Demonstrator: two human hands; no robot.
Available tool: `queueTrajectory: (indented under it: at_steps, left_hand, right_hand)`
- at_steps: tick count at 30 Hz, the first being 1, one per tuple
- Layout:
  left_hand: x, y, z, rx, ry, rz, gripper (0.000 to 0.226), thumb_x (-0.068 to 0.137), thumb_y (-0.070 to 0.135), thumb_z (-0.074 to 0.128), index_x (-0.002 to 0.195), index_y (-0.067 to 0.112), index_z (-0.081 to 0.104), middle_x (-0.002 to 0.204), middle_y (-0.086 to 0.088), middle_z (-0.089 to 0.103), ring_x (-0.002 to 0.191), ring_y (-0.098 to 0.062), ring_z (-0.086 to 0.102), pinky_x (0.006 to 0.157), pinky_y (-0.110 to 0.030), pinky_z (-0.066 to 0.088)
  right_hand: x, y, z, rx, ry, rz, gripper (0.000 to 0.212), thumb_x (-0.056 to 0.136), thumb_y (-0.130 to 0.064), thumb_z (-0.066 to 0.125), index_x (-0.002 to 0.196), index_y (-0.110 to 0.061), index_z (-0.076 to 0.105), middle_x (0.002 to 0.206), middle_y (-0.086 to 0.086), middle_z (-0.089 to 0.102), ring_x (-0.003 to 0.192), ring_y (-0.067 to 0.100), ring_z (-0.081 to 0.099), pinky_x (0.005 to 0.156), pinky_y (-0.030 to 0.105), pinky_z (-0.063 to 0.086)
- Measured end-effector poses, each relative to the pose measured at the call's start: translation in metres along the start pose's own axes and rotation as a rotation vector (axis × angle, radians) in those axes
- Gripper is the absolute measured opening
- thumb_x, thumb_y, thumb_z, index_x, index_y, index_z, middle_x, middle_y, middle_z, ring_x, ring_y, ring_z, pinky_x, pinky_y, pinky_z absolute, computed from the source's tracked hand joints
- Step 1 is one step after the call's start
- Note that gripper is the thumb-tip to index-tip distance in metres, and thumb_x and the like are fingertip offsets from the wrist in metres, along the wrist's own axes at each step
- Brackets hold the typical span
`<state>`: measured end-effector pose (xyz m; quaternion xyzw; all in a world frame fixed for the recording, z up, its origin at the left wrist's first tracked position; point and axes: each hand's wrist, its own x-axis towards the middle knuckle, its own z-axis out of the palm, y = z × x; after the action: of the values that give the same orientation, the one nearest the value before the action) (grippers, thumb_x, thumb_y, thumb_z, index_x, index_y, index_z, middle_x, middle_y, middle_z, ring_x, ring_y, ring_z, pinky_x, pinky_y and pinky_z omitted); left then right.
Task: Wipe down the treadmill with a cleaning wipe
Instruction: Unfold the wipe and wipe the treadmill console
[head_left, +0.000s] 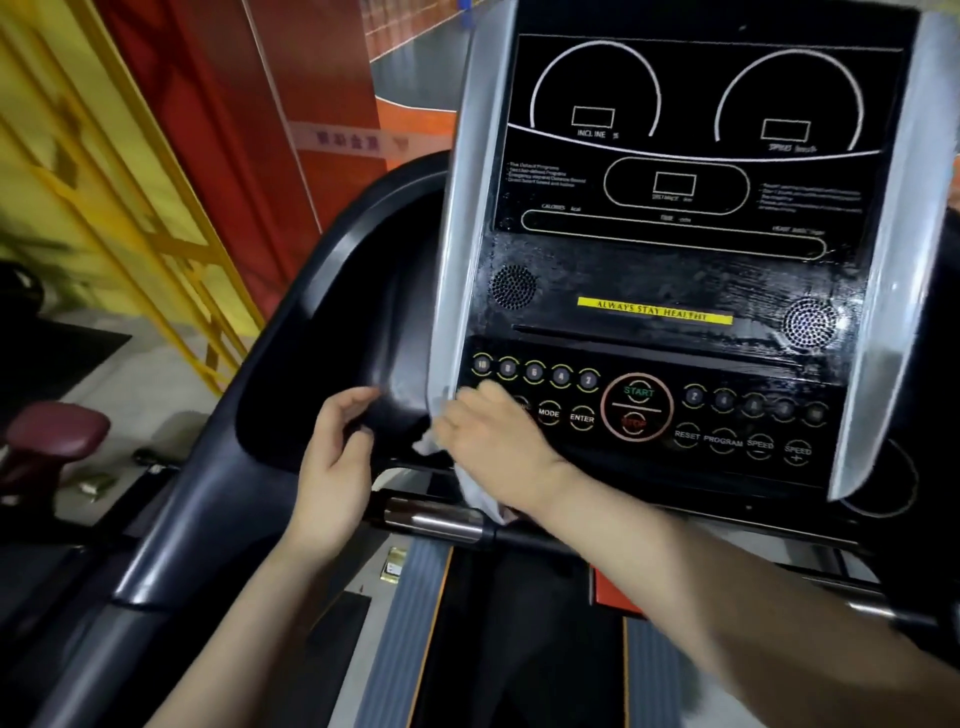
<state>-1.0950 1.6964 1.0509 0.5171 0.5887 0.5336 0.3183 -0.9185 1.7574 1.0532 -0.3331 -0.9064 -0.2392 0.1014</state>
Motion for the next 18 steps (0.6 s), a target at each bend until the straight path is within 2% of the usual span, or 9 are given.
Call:
queueTrajectory:
  at_steps: [2,4,7,9,11,13,16,18]
  left_hand:
    - [-0.001,0.002,0.0,-0.002,-0.014,0.002,0.043,0.096,-0.006,0.04,0.125,0.02,0.057,0.127,0.012,0.059,0.125,0.001,0.051,0.108,-0.022,0.036]
    - [-0.002,0.004,0.001,-0.001,-0.051,0.005,0.043,0.096,-0.006,0.04,0.126,0.021,0.057,0.126,0.015,0.059,0.124,0.002,0.05,0.106,-0.02,0.036]
    - [-0.005,0.004,0.004,0.016,-0.081,0.022,0.039,0.095,0.001,0.042,0.126,0.021,0.056,0.126,0.017,0.058,0.126,0.0,0.049,0.106,-0.02,0.037]
    - [-0.006,0.005,0.008,0.02,-0.095,0.029,0.042,0.089,0.01,0.043,0.126,0.024,0.057,0.124,0.019,0.058,0.124,-0.001,0.05,0.105,-0.02,0.036]
    - [-0.005,0.008,0.013,0.034,-0.109,0.03,0.043,0.086,0.012,0.043,0.125,0.027,0.057,0.119,0.022,0.059,0.117,0.001,0.053,0.1,-0.015,0.037]
    - [-0.005,0.012,0.022,0.054,-0.113,0.043,0.042,0.087,0.01,0.044,0.123,0.029,0.057,0.11,0.021,0.059,0.105,0.001,0.055,0.092,-0.012,0.039]
    - [-0.004,0.023,0.043,0.061,-0.139,0.129,0.046,0.083,0.012,0.042,0.122,0.03,0.058,0.103,0.009,0.057,0.096,-0.014,0.056,0.091,-0.031,0.044]
    - [-0.004,0.031,0.061,0.074,-0.171,0.252,0.047,0.081,0.006,0.042,0.122,0.024,0.058,0.116,0.011,0.058,0.112,-0.017,0.055,0.103,-0.036,0.041]
  right_hand:
    - [0.026,-0.011,-0.004,-0.006,-0.036,-0.017,0.025,0.075,-0.009,0.041,0.072,-0.019,0.064,0.067,-0.001,0.056,0.071,0.023,0.056,0.075,0.033,0.033]
    - [0.034,-0.011,-0.009,-0.021,-0.088,-0.035,0.034,0.074,-0.008,0.033,0.076,-0.018,0.066,0.069,-0.001,0.057,0.072,0.023,0.056,0.076,0.033,0.038]
    - [0.012,-0.003,-0.005,-0.069,-0.085,-0.157,0.034,0.079,-0.008,0.035,0.079,-0.02,0.066,0.076,0.0,0.058,0.078,0.025,0.056,0.074,0.035,0.032]
    - [-0.017,0.011,-0.001,-0.102,-0.07,-0.219,0.026,0.081,-0.01,0.042,0.079,-0.023,0.065,0.082,0.0,0.056,0.08,0.023,0.052,0.073,0.034,0.031]
    - [-0.052,0.032,0.002,-0.128,-0.029,-0.237,0.016,0.082,-0.01,0.052,0.08,-0.023,0.06,0.081,-0.001,0.05,0.077,0.022,0.046,0.071,0.034,0.032]
    - [-0.088,0.053,0.0,-0.145,0.007,-0.238,0.015,0.082,-0.007,0.052,0.081,-0.021,0.054,0.08,-0.001,0.048,0.073,0.021,0.044,0.068,0.033,0.032]
    - [-0.138,0.077,-0.009,-0.126,0.009,-0.213,0.02,0.086,-0.007,0.051,0.074,-0.022,0.051,0.079,-0.002,0.046,0.071,0.019,0.044,0.068,0.032,0.034]
    - [-0.166,0.089,-0.014,-0.164,-0.027,-0.193,0.018,0.084,-0.007,0.052,0.075,-0.022,0.051,0.084,-0.001,0.043,0.074,0.02,0.045,0.072,0.033,0.037]
